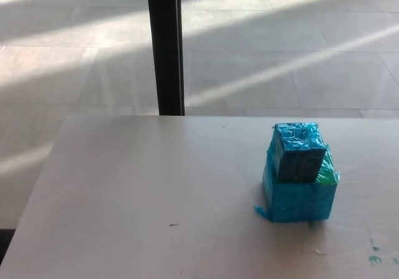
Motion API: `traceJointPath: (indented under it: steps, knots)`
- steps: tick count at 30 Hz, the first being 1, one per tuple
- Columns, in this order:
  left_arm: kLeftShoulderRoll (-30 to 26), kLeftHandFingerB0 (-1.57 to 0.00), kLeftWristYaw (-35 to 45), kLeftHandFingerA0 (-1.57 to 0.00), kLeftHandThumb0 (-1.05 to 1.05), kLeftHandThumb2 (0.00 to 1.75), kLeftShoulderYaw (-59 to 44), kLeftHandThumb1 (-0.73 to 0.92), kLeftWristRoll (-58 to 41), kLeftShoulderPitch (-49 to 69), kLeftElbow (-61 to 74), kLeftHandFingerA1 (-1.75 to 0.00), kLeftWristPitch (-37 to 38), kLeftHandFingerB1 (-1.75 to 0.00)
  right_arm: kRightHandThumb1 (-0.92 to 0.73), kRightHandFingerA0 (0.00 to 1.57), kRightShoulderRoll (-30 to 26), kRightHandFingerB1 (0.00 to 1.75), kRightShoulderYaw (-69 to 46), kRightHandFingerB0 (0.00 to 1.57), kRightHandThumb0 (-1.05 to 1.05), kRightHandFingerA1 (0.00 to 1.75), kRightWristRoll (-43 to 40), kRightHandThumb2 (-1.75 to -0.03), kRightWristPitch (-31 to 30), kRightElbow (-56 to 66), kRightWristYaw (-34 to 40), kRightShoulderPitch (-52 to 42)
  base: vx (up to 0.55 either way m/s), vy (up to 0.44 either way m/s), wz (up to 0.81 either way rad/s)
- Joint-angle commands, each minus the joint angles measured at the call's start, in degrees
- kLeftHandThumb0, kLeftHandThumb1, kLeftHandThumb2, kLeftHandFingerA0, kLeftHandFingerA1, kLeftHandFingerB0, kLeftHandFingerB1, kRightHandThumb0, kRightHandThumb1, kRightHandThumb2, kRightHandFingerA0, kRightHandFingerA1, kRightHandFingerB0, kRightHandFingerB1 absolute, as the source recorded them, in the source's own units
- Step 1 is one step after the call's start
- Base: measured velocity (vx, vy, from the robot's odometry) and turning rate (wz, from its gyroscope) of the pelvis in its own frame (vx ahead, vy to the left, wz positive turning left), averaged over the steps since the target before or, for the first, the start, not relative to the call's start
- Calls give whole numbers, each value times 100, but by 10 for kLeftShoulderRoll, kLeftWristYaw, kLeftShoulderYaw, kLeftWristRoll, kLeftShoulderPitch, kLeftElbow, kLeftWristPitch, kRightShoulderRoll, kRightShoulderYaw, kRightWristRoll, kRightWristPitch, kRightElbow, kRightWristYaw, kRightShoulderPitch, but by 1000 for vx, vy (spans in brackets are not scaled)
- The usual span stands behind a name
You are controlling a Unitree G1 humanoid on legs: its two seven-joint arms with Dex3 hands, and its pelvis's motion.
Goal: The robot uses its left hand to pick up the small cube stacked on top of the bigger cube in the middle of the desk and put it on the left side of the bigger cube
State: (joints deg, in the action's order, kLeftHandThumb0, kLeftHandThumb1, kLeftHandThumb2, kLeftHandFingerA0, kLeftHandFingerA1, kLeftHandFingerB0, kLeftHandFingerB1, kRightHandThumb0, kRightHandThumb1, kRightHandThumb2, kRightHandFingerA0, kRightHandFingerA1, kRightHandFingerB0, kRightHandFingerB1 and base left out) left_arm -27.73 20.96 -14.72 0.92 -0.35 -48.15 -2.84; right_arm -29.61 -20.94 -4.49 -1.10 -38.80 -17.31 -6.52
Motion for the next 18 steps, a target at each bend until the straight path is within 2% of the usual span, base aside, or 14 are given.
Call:
traceJointPath:
  steps: [1,3,4,5,7,8,9,10,11,12,15,16,17,18]
  knots:
    - [-19,-17,35,-27,-90,67,-45,91,-61,-6,-2,-58,-9,-33,-68,45,-14,32,-11,35,-45,52,-27,-60,-18,10,-33,-15,0,0,0]
    - [-36,-18,23,-31,-86,68,-83,91,-84,-31,29,-49,-20,-31,-69,45,-13,32,-10,35,-45,54,-28,-60,-9,1,-42,-17,0,0,0]
    - [-45,-20,14,-26,-90,68,-77,90,-68,-47,30,-53,-17,-33,-68,46,-13,33,-10,35,-45,54,-28,-60,-12,5,-41,-19,0,0,0]
    - [-58,-10,20,-29,-88,111,-68,73,-56,-57,37,-60,-3,-45,-68,46,-13,33,-9,35,-46,54,-27,-60,-8,5,-42,-21,0,0,0]
    - [-60,-10,20,-29,-88,111,-67,73,-56,-58,37,-60,-2,-45,-68,46,-14,33,-9,35,-46,54,-27,-60,-8,5,-43,-21,0,0,0]
    - [-73,-17,21,-22,-91,70,-58,92,-48,-77,54,-60,-8,-36,-69,47,-14,33,-8,37,-47,53,-26,-61,-9,10,-41,-23,0,0,0]
    - [-84,-17,17,-48,-94,67,-51,91,-41,-99,68,-67,-19,-34,-67,45,-16,33,-7,35,-48,53,-24,-61,-7,10,-43,-24,0,0,0]
    - [-95,-11,3,-33,-94,112,-37,75,-21,-113,86,-67,-13,-46,-67,45,-17,33,-6,36,-47,50,-23,-60,-1,1,-44,-21,0,0,0]
    - [-115,-2,-2,-10,-95,112,-17,72,-1,-148,120,-55,-41,-40,-67,44,-17,33,-8,36,-47,51,-27,-60,-2,0,-48,-22,0,0,0]
    - [-128,-2,6,-5,-86,114,-8,69,-3,-180,144,-54,-75,-33,-66,45,-18,33,-8,36,-48,52,-26,-60,-3,-2,-49,-20,0,0,0]
    - [-142,-1,-2,-7,-84,111,9,70,5,-223,146,-52,-100,-38,-67,44,-16,33,-8,35,-48,53,-27,-60,-2,-1,-53,-23,0,0,0]
    - [-153,-33,-36,-76,-85,68,30,90,42,-260,155,-130,-43,-41,-69,47,-16,33,-8,36,-47,57,-30,-61,-12,10,-56,-27,0,0,0]
    - [-166,-5,-15,-29,-90,113,51,75,50,-303,169,-66,-62,-35,-70,44,-17,33,-6,33,-47,53,-30,-60,-14,21,-63,-35,0,0,0]
    - [-170,-7,-5,-20,-89,110,66,71,53,-343,172,-56,-80,-37,-69,45,-19,34,-4,34,-48,53,-28,-61,-8,21,-68,-38,0,0,0]
